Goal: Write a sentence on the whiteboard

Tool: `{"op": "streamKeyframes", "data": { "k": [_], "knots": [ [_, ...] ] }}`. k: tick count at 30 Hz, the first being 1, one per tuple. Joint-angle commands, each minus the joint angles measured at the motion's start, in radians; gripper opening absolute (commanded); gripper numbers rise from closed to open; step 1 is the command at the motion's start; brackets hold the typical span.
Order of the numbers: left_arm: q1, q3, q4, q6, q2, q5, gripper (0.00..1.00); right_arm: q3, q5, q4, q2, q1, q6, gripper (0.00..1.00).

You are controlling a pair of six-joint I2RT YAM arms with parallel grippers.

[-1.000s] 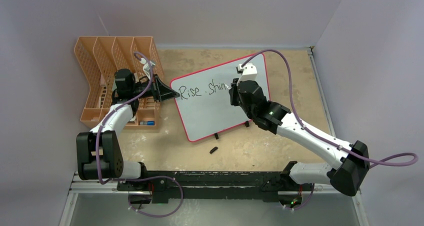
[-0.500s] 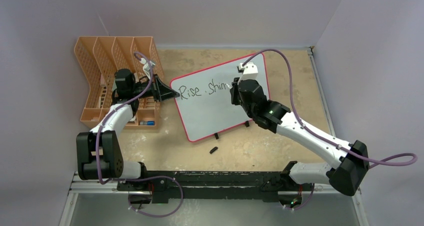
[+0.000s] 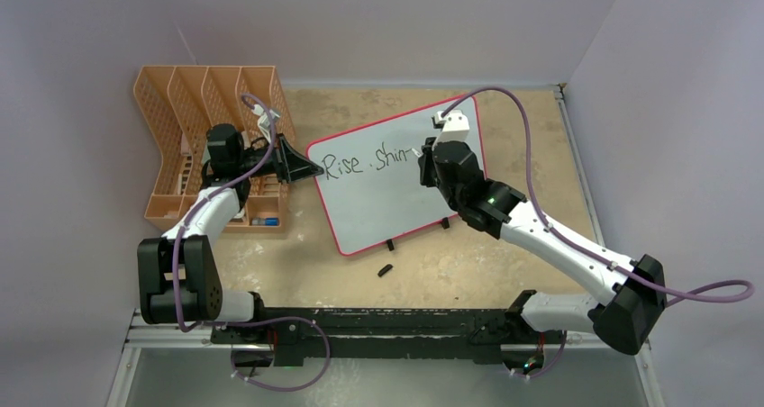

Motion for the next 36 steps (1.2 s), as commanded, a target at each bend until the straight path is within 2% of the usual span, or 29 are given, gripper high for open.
{"op": "streamKeyframes", "data": {
  "k": [1, 36],
  "knots": [
    [-0.012, 0.025, -0.004, 0.036, -0.017, -0.013, 0.0, 0.005, 0.03, 0.041, -0.016, -0.009, -0.014, 0.0],
    [-0.012, 0.028, -0.002, 0.036, -0.015, -0.017, 0.0, 0.038, -0.026, 0.098, 0.014, -0.008, -0.064, 0.0]
  ]
}}
